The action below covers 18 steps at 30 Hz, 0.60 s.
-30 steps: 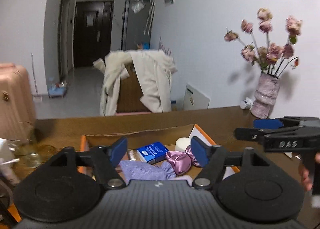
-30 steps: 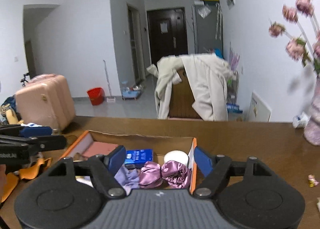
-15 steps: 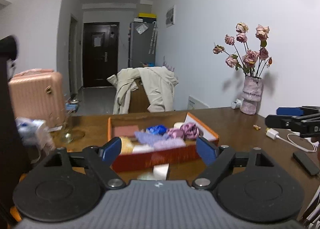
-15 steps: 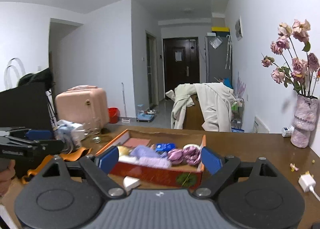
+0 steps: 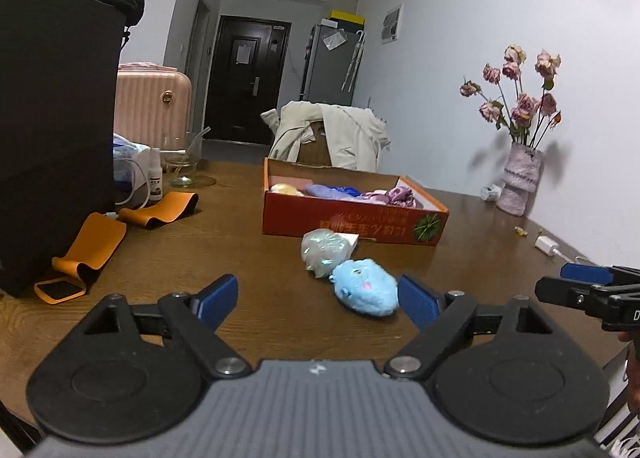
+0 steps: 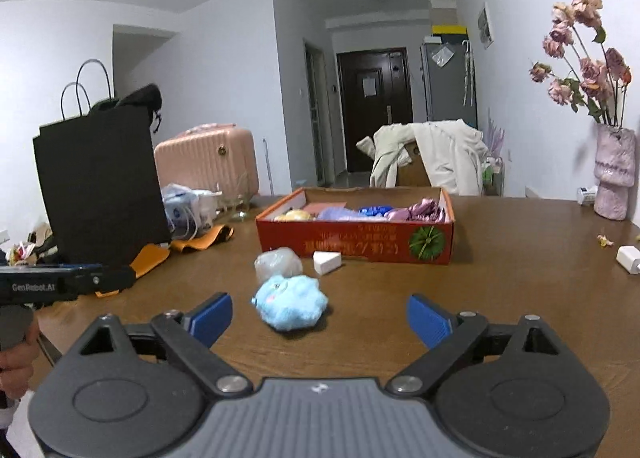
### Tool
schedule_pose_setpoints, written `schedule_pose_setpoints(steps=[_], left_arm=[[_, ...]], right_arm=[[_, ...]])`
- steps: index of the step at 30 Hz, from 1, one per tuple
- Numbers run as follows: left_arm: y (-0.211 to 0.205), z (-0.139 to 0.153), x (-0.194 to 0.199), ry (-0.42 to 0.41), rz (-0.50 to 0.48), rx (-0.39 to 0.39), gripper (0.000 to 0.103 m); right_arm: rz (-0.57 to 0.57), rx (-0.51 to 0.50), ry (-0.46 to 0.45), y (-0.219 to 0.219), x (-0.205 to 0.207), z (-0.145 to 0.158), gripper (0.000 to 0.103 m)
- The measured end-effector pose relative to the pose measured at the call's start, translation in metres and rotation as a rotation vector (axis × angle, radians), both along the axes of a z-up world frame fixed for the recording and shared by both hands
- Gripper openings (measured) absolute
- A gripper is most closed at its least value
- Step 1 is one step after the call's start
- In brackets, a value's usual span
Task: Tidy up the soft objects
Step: 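Close both tools together on the light-blue fluffy plush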
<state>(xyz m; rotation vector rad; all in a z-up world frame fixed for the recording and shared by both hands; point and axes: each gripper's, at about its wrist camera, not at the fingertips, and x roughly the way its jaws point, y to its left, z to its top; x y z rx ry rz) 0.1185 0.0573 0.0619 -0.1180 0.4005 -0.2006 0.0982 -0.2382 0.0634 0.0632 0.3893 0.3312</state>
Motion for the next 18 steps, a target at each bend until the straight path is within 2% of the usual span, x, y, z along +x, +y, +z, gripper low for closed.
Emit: schedule_pose_setpoints(steps=[4, 10, 18], left_arm=[[-0.002, -0.006, 0.011, 0.023, -0.015, -0.022, 0.089], [-0.016, -0.022, 0.047, 0.07, -0.069, -0.041, 0.088], [-0.045, -0.05, 0.114, 0.161, -0.15, -0.05, 0.065]], right_arm=[[-0.006, 0.01, 0.018, 0.007, 0.01, -0.004, 0.094], [0.012, 0.058, 0.105, 0.01, 0.046, -0.022, 0.09], [0.028, 0.138, 0.197, 0.012, 0.116, -0.04, 0.074]])
